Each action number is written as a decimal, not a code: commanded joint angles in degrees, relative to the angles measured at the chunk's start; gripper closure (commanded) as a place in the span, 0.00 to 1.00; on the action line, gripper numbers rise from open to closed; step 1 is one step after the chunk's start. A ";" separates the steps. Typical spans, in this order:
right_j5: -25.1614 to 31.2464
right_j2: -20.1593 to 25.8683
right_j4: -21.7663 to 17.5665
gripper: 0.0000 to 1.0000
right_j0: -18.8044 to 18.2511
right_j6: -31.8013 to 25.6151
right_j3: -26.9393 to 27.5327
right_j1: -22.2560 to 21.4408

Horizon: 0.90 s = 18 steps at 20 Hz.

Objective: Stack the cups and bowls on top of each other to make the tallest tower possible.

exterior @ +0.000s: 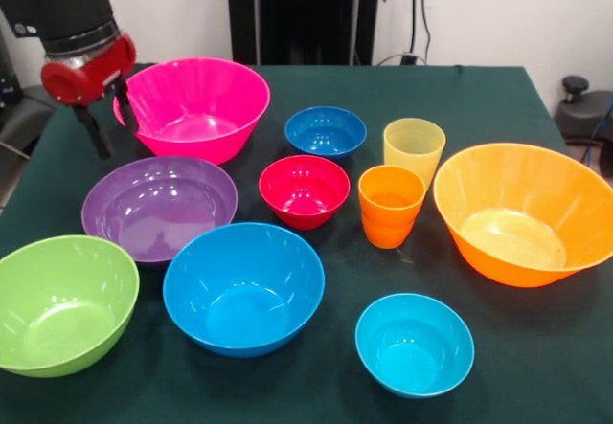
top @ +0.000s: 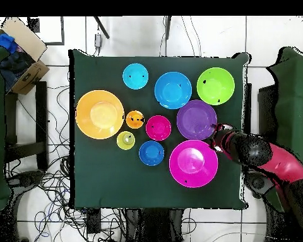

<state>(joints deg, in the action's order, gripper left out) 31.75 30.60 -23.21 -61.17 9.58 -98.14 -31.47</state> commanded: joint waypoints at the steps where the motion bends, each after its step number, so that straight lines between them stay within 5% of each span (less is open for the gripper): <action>1: -12.61 -12.84 5.57 0.00 7.76 34.80 -0.80 1.38; 10: -22.10 -11.21 -1.16 0.00 5.17 41.04 1.80 3.58; 18: -26.02 -10.85 -2.01 0.00 4.61 42.93 1.52 2.12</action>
<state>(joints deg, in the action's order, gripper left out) 9.65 21.36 -21.45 -57.61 43.35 -98.16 -31.10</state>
